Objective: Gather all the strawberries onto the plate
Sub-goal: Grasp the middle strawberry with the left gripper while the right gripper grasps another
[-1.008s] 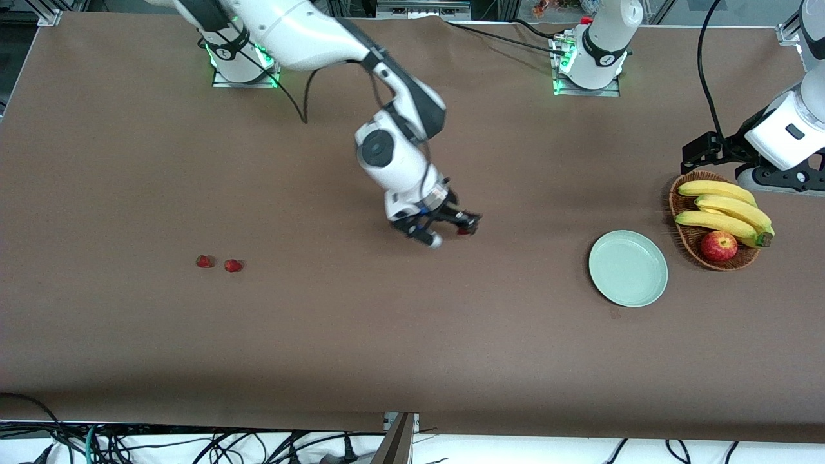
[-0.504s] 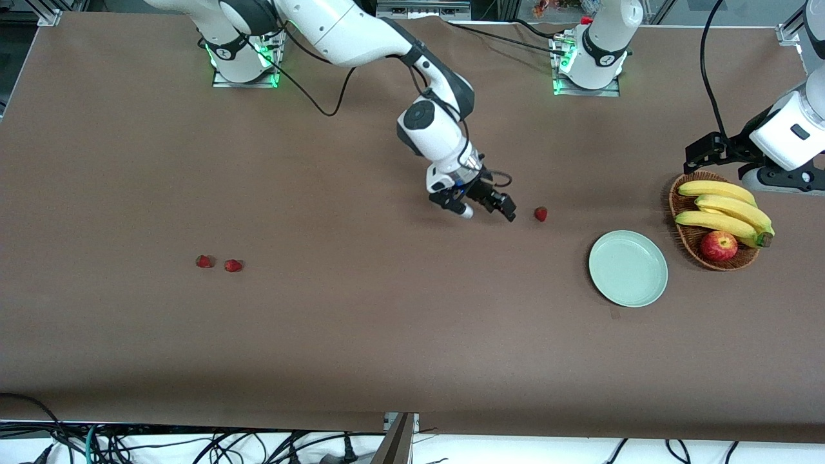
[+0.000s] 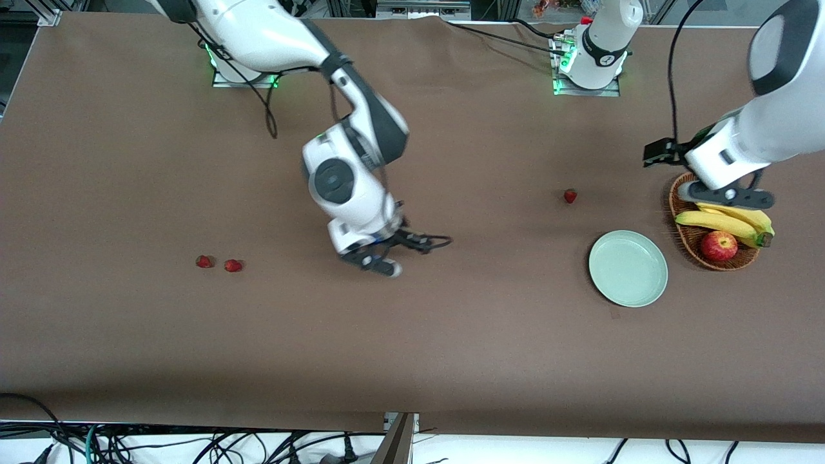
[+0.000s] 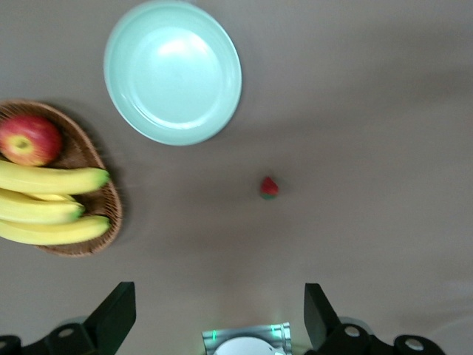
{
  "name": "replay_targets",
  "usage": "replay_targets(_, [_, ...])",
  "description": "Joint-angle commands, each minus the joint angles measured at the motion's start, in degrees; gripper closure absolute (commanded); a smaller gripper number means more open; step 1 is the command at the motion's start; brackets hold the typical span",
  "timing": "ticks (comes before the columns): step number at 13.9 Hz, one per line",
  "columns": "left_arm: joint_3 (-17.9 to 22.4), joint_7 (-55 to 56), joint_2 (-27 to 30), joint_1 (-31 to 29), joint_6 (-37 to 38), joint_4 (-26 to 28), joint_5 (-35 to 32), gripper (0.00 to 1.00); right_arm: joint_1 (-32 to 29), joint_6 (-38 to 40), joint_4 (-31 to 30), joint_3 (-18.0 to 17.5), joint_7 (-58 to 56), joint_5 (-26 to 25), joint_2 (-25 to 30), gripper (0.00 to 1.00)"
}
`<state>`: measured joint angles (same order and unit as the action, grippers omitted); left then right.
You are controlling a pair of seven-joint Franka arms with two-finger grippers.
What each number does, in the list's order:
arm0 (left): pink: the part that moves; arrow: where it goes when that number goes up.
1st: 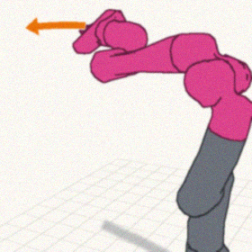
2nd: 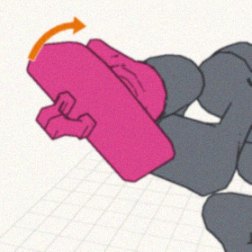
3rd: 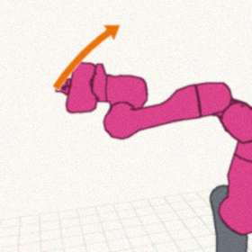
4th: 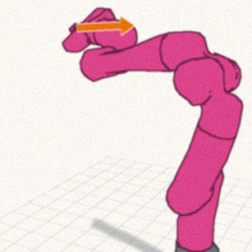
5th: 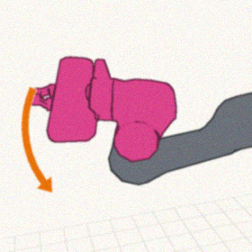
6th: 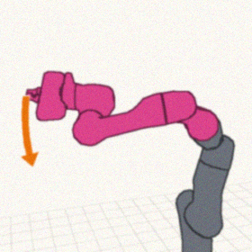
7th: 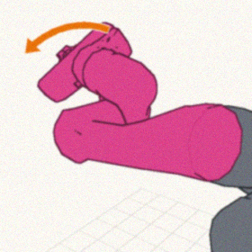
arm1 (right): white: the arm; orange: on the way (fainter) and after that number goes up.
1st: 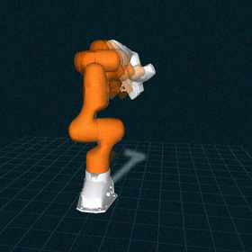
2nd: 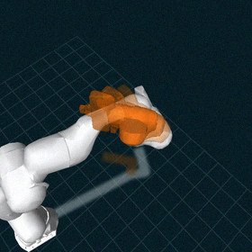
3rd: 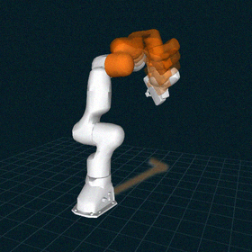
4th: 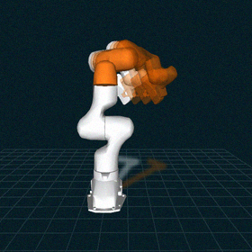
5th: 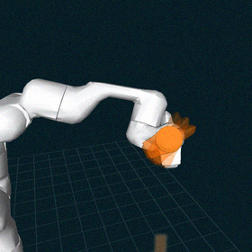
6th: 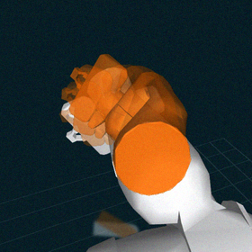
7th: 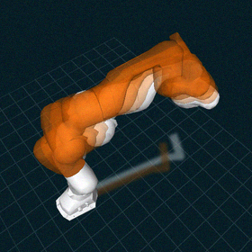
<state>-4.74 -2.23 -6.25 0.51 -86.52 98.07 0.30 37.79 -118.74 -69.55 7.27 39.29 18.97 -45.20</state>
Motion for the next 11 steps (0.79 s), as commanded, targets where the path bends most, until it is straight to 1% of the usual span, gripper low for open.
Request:
replay_targets(1, [-0.18,3.01,-2.45,0.02,0.3,3.94,0.84,0.0,-0.26,5.09,-7.42,8.43,-17.52,-0.51,3.36,0.23])
replay_targets(2, [-1.05,4.94,-2.89,0.37,-1.44,7.1,0.84,0.0,-0.26,5.01,-10.93,11.33,-23.76,-0.51,4.5,0.23])
replay_targets(4, [-1.15,5.57,-2.37,0.29,-8.98,15.96,0.76,0.0,-0.26,3.09,-17.52,16.79,-35.8,-0.42,5.56,0.23])
replay_targets(6, [-1.32,5.57,-2.01,0.37,-16.28,22.66,0.67,0.0,-0.35,-1.21,-22.54,20.58,-44.79,-0.07,5.56,0.23])
replay_targets(8, [-2.02,5.57,-1.58,0.55,-25.05,29.68,0.67,0.0,-2.09,-4.91,-25.71,21.82,-51.48,-0.07,5.39,0.23])
replay_targets(9, [-3.42,5.57,-1.05,0.2,-29.71,32.77,0.06,0.0,-3.85,-5.36,-25.99,21.82,-53.86,0.02,5.13,0.23])
replay_targets(11, [-3.78,5.48,-2.01,0.55,-37.71,36.12,-0.04,0.0,-5.44,-5.71,-26.34,21.65,-55.81,0.37,4.25,0.23])
